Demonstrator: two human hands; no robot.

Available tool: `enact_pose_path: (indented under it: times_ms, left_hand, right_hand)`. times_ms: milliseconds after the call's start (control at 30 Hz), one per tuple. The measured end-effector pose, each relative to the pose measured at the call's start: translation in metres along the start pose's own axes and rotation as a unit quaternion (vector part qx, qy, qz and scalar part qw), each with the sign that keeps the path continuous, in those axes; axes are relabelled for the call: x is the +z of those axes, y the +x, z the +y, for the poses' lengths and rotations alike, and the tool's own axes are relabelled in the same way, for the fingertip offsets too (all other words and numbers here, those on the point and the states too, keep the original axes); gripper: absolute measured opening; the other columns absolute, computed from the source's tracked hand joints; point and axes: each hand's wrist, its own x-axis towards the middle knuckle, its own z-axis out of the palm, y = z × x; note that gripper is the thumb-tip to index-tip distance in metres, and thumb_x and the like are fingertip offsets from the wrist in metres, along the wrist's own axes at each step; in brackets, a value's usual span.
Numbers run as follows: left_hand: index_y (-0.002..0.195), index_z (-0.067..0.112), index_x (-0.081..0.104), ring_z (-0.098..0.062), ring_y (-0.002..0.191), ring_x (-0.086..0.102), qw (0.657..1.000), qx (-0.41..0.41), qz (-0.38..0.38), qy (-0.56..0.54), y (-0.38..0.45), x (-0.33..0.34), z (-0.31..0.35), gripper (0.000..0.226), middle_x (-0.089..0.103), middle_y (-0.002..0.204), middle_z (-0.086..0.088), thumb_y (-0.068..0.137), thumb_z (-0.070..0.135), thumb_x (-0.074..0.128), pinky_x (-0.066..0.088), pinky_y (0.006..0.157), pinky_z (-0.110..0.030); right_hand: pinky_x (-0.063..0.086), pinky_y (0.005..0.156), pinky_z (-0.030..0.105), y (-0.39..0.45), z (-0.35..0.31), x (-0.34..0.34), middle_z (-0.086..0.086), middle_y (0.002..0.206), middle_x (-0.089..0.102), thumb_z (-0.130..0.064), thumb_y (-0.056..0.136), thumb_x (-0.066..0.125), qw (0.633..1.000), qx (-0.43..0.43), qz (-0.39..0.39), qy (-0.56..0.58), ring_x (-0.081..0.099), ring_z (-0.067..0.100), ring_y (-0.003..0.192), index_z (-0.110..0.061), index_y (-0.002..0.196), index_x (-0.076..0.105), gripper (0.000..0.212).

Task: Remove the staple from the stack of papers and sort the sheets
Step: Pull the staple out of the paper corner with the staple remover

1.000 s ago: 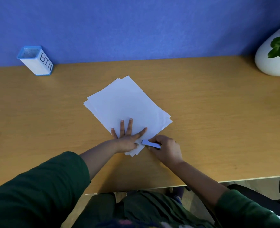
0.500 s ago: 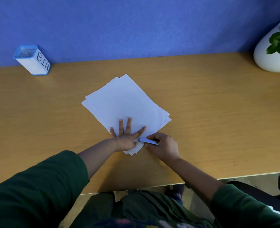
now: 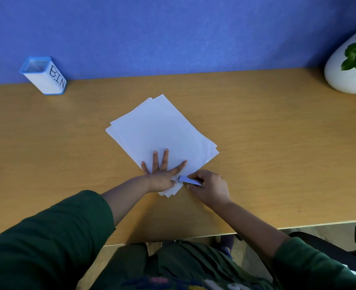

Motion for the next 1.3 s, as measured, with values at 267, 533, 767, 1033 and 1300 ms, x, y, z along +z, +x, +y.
enact_pose_path:
  times_ms: [267,533,767,1033,1300]
  left_hand:
    - [0.137,0.055,-0.023,-0.037,0.130,-0.044,1.000,0.004,0.002,0.011,-0.001,0.000,0.001,0.067,-0.046,0.146,-0.004,0.101,0.033,0.029,-0.012,0.105,-0.068]
    - [0.134,0.058,-0.025,-0.034,0.128,-0.047,1.000,0.003,0.002,0.004,0.003,0.002,-0.003,0.071,-0.050,0.143,-0.001,0.099,0.035,0.032,-0.013,0.105,-0.067]
    - [0.134,0.057,-0.026,-0.034,0.127,-0.048,1.000,0.001,0.001,0.000,0.002,0.002,-0.002,0.071,-0.050,0.143,-0.002,0.100,0.036,0.032,-0.015,0.105,-0.066]
    - [0.136,0.054,-0.025,-0.037,0.130,-0.045,1.000,0.002,-0.002,0.014,-0.001,-0.002,0.000,0.068,-0.047,0.145,-0.004,0.101,0.035,0.030,-0.012,0.105,-0.068]
    - [0.136,0.055,-0.024,-0.036,0.129,-0.046,1.000,0.004,-0.002,0.011,-0.001,-0.001,0.000,0.068,-0.048,0.144,-0.003,0.101,0.033,0.030,-0.014,0.105,-0.067]
  right_hand:
    - [0.038,0.059,0.017,0.002,-0.003,0.002,-0.014,0.094,0.072,-0.030,0.073,0.069,0.999,0.029,0.005,0.038,0.064,0.010,0.085,-0.031,0.096,0.071,0.023]
    - [0.053,0.073,0.030,0.012,0.003,-0.005,-0.017,0.082,0.068,-0.028,0.071,0.076,0.967,0.126,-0.012,0.223,0.065,0.009,0.083,-0.024,0.092,0.072,0.022]
    - [0.046,0.068,0.023,0.008,0.003,-0.007,-0.018,0.085,0.065,-0.030,0.073,0.074,0.983,0.103,-0.028,0.147,0.062,0.005,0.082,-0.025,0.099,0.071,0.027]
    - [0.044,0.063,0.023,0.001,-0.006,-0.003,-0.010,0.092,0.072,-0.034,0.076,0.067,0.999,0.023,-0.019,0.011,0.064,0.014,0.084,-0.029,0.097,0.071,0.022]
    - [0.053,0.076,0.028,0.006,-0.003,-0.001,-0.012,0.096,0.072,-0.034,0.072,0.073,0.990,0.085,-0.031,0.105,0.065,0.009,0.088,-0.026,0.099,0.072,0.027]
